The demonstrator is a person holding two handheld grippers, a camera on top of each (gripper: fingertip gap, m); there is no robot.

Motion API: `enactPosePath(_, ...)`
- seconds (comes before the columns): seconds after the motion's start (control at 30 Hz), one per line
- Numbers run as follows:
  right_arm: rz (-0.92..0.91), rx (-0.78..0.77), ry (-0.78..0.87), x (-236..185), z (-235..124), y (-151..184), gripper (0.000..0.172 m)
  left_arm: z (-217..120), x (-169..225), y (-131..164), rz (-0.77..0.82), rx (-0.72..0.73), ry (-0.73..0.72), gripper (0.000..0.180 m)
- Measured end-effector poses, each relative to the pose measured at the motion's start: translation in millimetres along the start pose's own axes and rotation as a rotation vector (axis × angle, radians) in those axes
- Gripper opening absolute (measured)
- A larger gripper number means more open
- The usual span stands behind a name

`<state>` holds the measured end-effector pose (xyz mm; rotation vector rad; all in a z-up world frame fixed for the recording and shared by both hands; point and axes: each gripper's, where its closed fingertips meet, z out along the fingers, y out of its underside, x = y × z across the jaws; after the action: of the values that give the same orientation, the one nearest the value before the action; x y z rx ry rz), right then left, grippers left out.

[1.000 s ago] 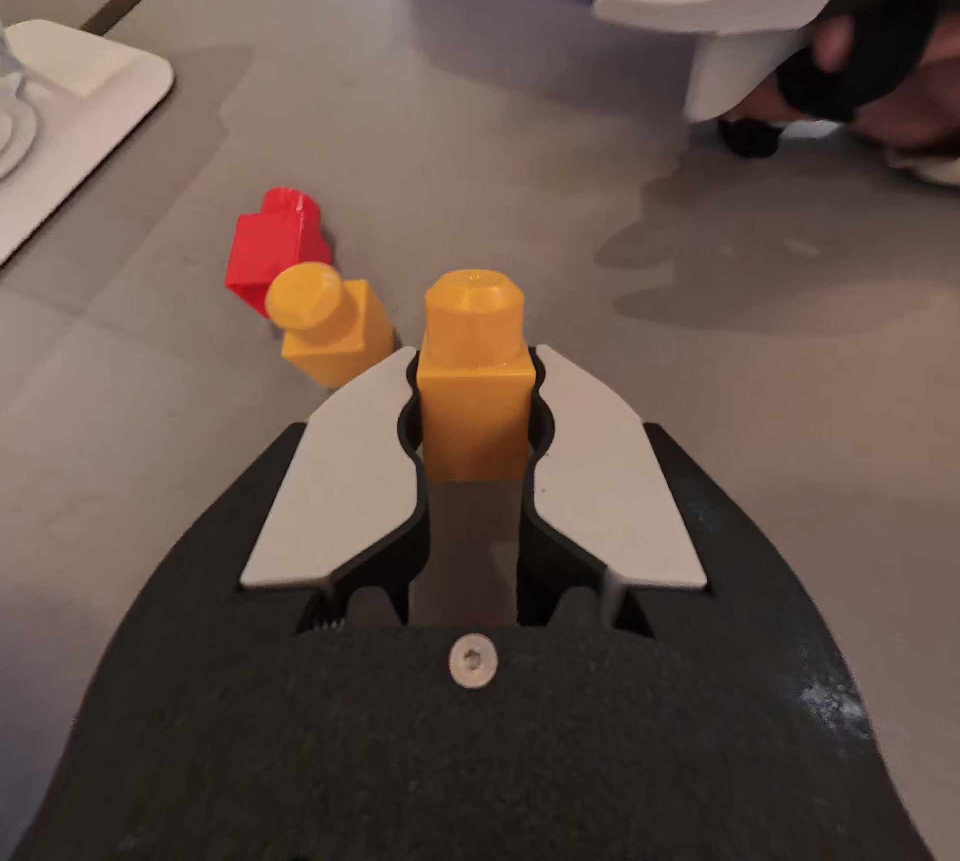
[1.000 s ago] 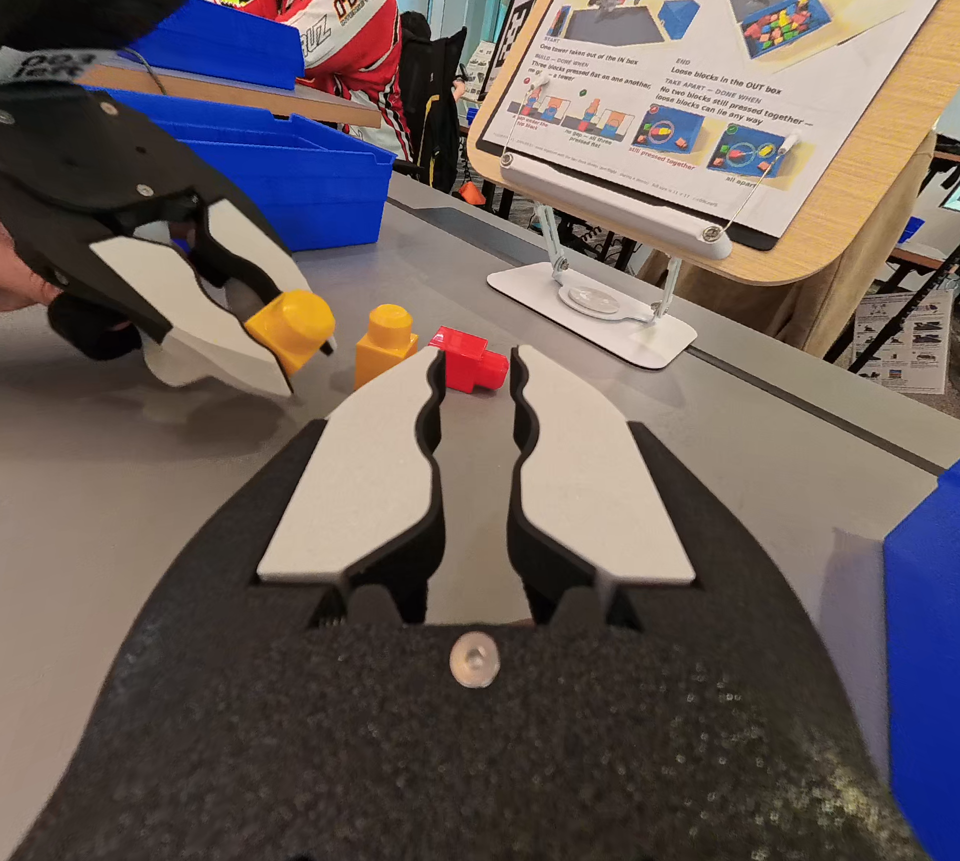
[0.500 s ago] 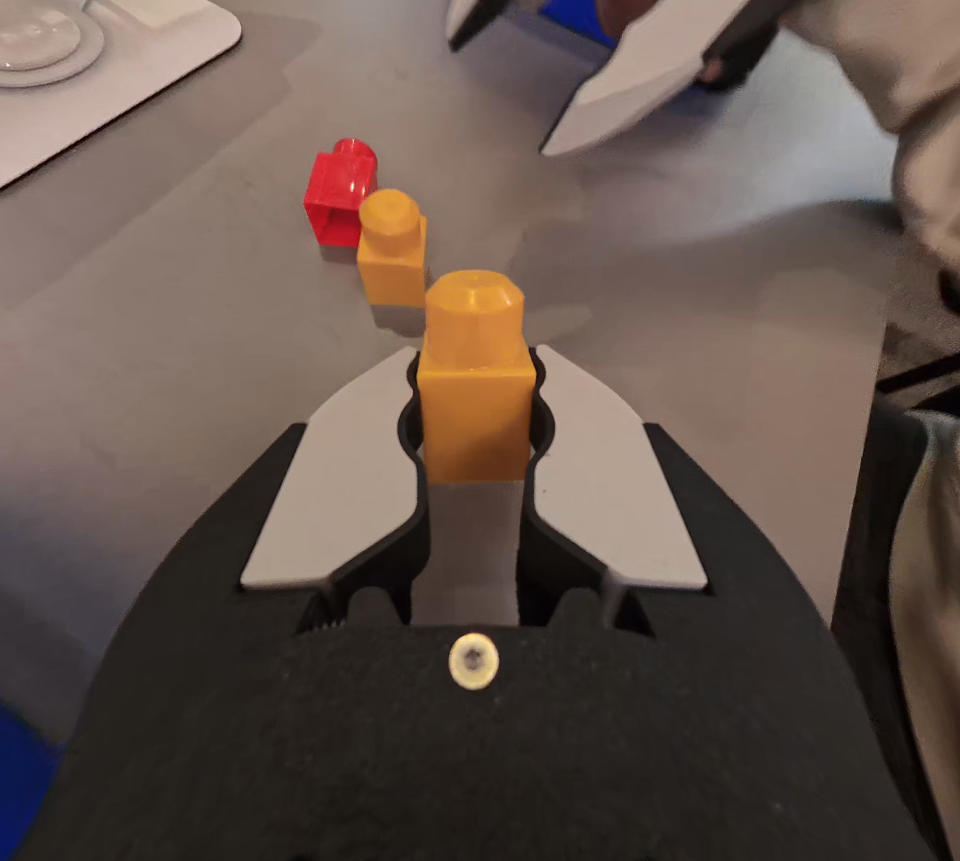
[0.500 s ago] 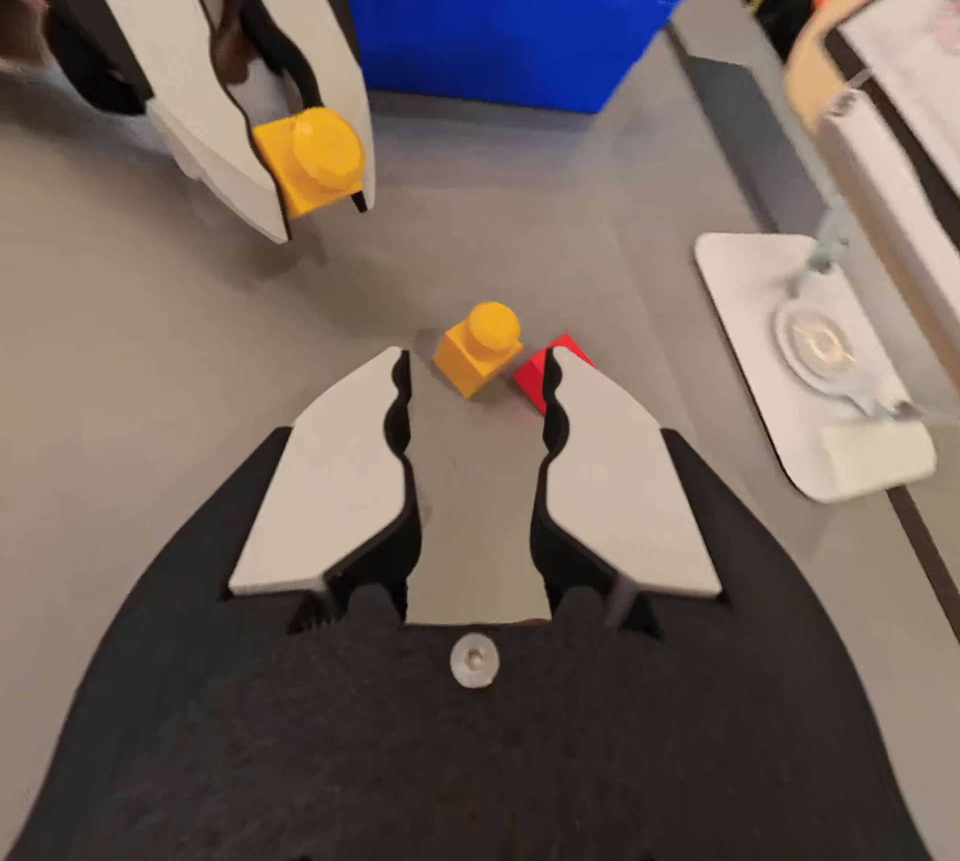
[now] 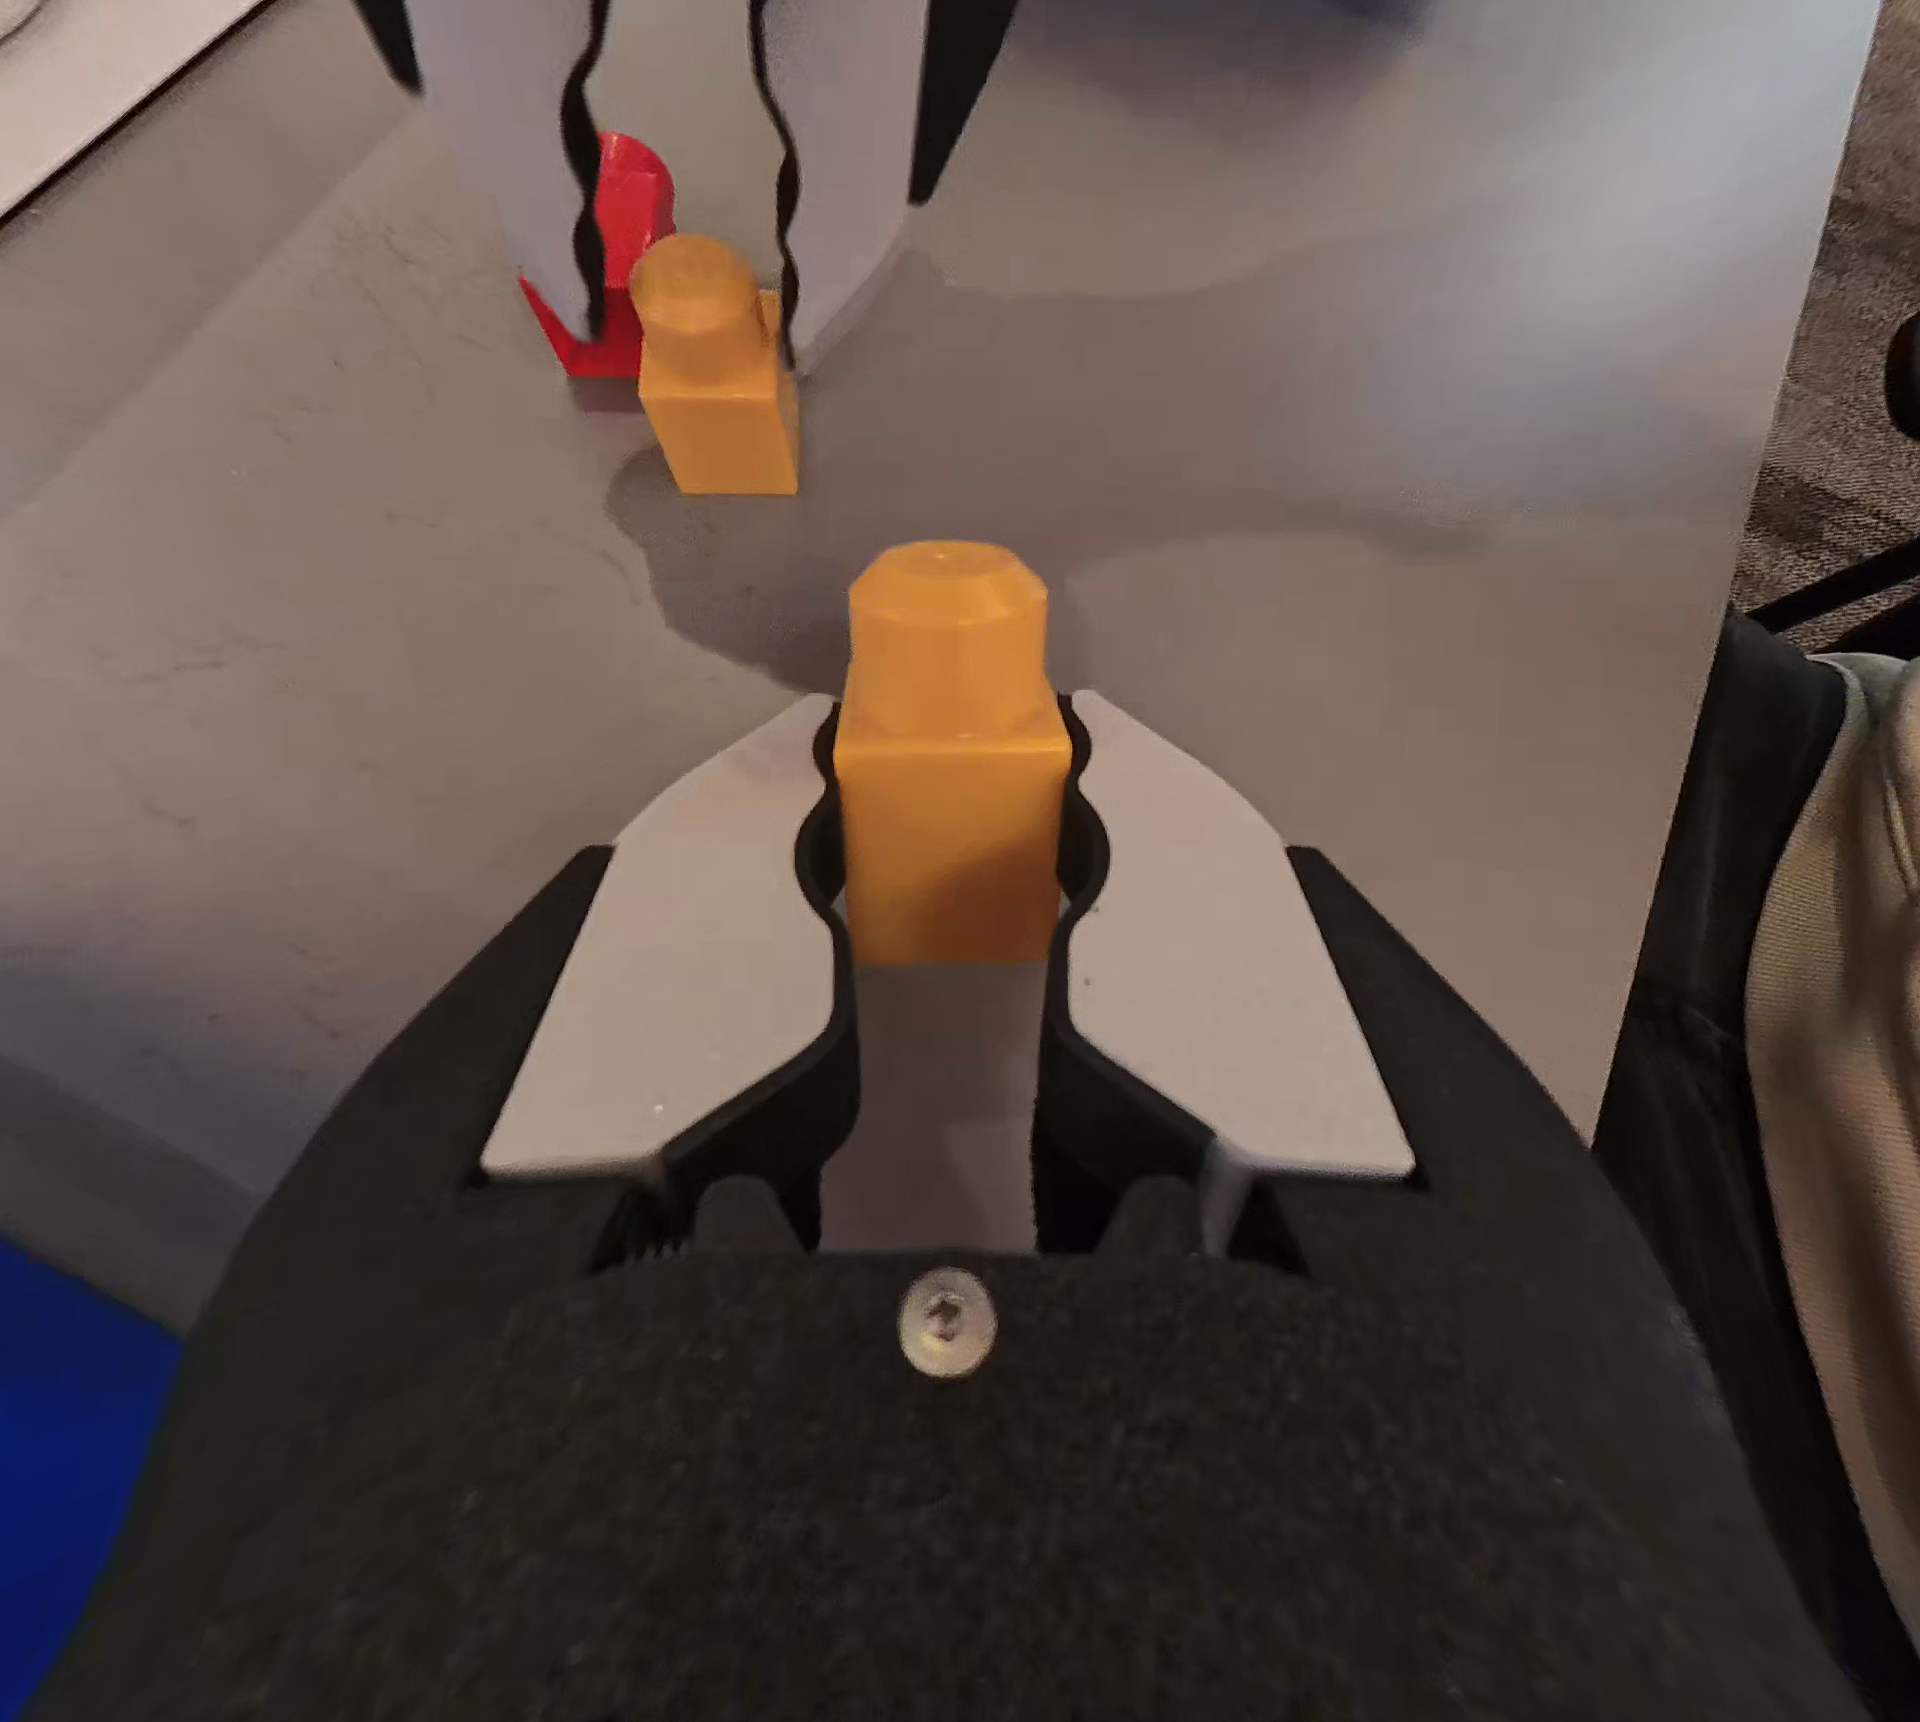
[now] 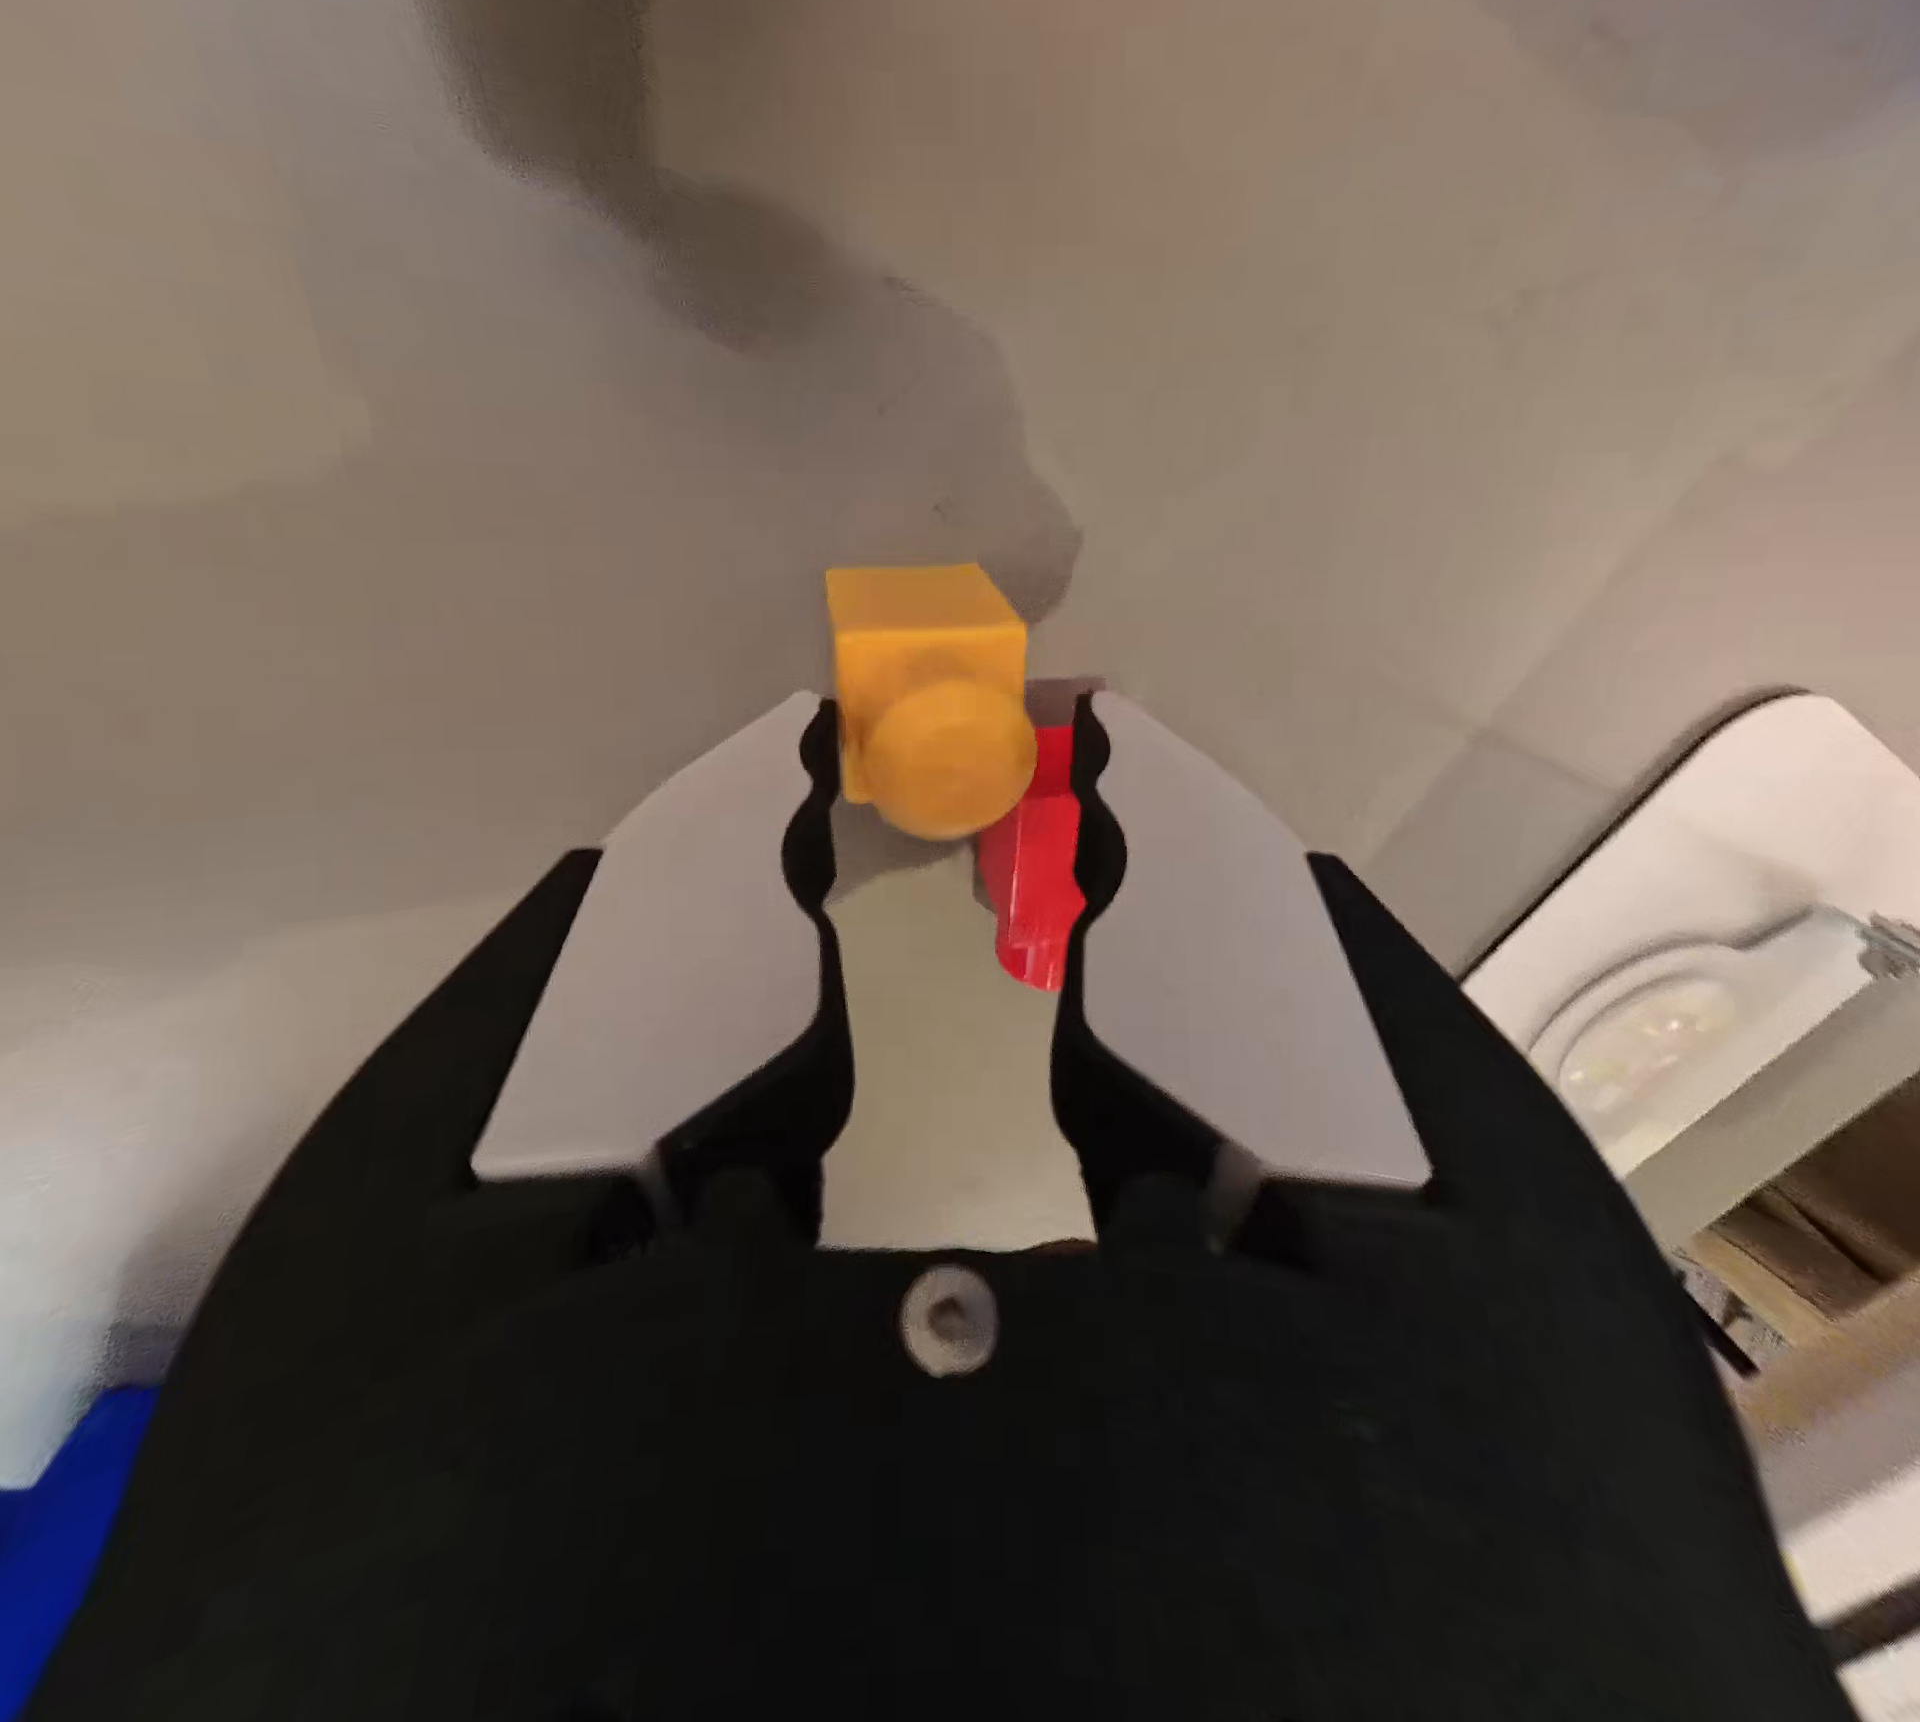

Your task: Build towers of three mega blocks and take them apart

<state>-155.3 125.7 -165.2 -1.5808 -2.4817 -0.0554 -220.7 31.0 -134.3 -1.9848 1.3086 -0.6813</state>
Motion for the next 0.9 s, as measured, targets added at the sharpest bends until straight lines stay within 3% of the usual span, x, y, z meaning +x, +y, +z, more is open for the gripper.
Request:
enactPosePath(0.03,-0.005,-0.007,-0.014,2,5,-2,0.043,0,1,0,-0.001,0.003,0.01,0.038)
enactPosePath(0.2,0.052,0.038,-0.084,-8,16,-8,0.037,2,0,6,-0.014,0.006,0.04,0.038)
enactPosePath(0.3,0.127,0.077,-0.003,-10,3,-4,0.037,2,-2,7,-0.027,0.023,0.05,0.038)
enactPosePath(0.53,0.47,0.77,0.345,-27,-130,-26,0.037,0,11,-14,0.06,0.095,0.069,0.037)
enactPosePath(0.7,0.639,1.092,0.289,-82,-153,-15,0.037,3,25,-34,0.142,0.117,0.116,0.037)
enactPosePath(0.8,0.65,1.148,0.263,-95,-156,-7,0.037,9,32,-41,0.205,0.08,0.146,0.037)
enactPosePath(0.9,0.589,1.03,0.248,-95,-154,-10,0.037,14,36,-54,0.274,0.002,0.166,0.037)
